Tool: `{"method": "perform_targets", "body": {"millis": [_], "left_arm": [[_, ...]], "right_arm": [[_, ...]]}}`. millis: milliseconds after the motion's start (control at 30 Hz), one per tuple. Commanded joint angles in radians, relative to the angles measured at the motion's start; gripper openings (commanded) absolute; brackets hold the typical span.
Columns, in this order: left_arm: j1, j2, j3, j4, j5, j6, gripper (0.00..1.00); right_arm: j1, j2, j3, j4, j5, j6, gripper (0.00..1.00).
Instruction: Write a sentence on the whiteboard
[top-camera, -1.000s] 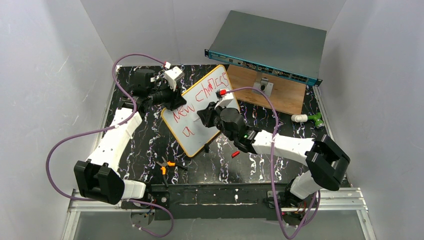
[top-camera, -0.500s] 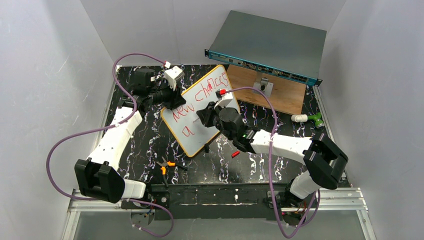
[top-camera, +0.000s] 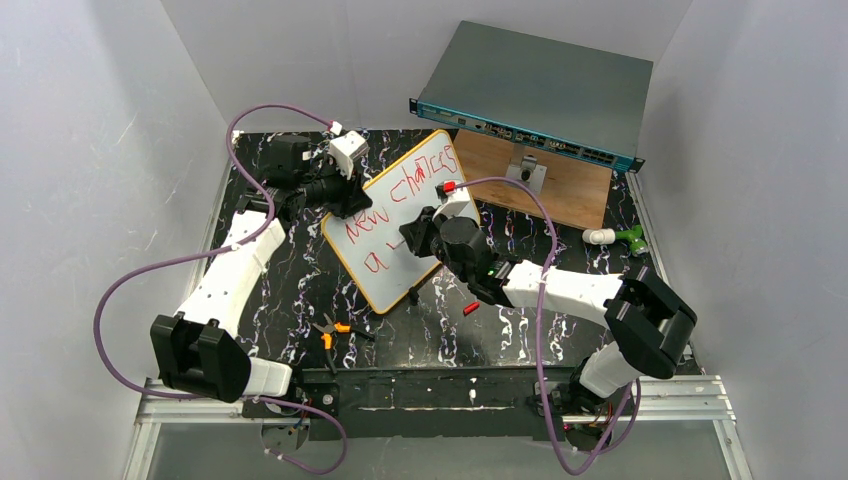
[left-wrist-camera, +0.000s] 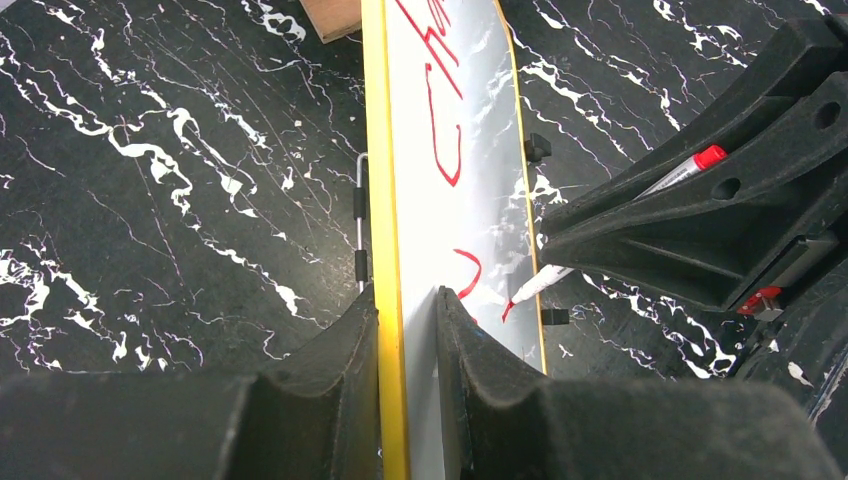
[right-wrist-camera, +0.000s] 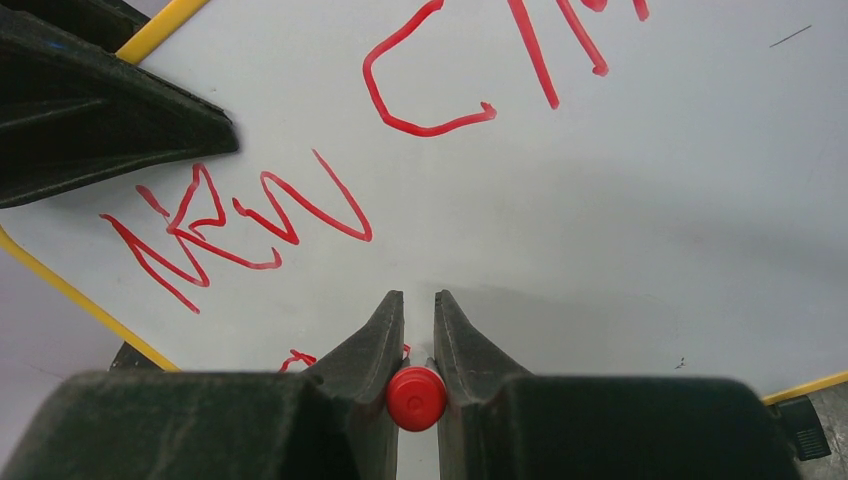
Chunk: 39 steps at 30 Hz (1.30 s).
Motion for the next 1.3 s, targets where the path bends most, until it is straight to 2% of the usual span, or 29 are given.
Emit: {"method": "perform_targets", "body": {"millis": [0,567,1267], "left_arm": [[-0.01,0.024,-0.001,-0.08,-0.045,0.106,0.0],[-0.011,0.023,-0.001,-0.075,-0.041,0.105,0.0],[-0.01,0.016,-0.009,-0.075,-0.044,0.107,0.0]], "right_arm": [[-0.014,0.004,0.0,0.001,0.031,-0.013,0.01],[-0.065,-0.004,0.099,0.002,0.027,-0.03,0.01],[-0.084,0.003,0.019,-0.021,0.046,0.005,0.01]]}}
